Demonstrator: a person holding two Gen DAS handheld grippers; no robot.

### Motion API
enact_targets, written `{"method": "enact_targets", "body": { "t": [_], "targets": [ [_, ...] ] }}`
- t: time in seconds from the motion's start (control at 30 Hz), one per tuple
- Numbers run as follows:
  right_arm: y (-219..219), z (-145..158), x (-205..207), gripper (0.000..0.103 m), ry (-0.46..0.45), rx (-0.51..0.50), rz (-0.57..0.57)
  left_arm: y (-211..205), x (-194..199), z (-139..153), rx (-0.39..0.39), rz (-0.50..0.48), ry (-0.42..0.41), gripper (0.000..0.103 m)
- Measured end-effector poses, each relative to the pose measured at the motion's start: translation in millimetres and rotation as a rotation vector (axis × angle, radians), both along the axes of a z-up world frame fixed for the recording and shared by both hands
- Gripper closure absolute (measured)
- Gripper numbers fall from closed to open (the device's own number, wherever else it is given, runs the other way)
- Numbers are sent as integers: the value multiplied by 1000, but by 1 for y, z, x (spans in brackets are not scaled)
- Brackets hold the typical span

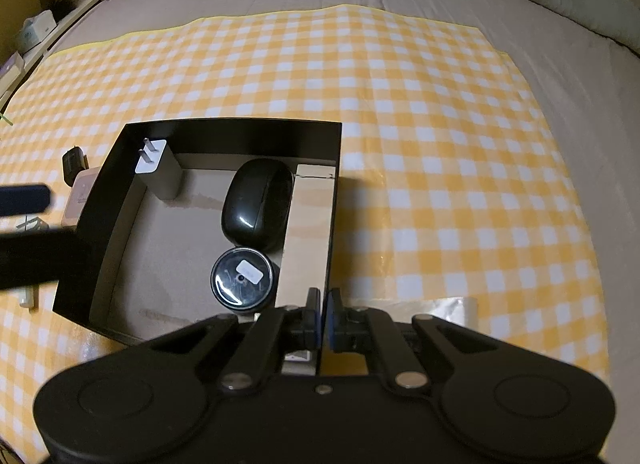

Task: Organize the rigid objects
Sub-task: 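Move the left tool to the pink square pad and grasp it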

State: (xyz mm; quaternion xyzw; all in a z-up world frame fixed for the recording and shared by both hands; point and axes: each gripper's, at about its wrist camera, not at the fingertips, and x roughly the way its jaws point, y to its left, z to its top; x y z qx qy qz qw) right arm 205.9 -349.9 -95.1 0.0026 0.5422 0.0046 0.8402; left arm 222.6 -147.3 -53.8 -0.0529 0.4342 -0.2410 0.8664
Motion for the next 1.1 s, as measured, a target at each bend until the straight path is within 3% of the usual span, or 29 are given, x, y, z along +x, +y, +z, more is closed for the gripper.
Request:
{"method": "enact_targets", "body": {
  "t": [0.17,0.5,0.73,0.9,1.1],
  "targets": [
    [1,1,-1,99,-3,-3,9,23,-5,16,24,37,-43,0],
    [2,3,-6,99,-10,-20,31,67,-1,19,109,145,-75,0],
    [0,3,-10,98,0,-28,38,89,11,2,113,207,-29,0],
    [-3,2,-11,98,4,-8,42,100,27,-23,82,254,50,0],
    [-7,4,-11,98,9,23,24,98,50,-48,90,271,98,0]
  ]
}}
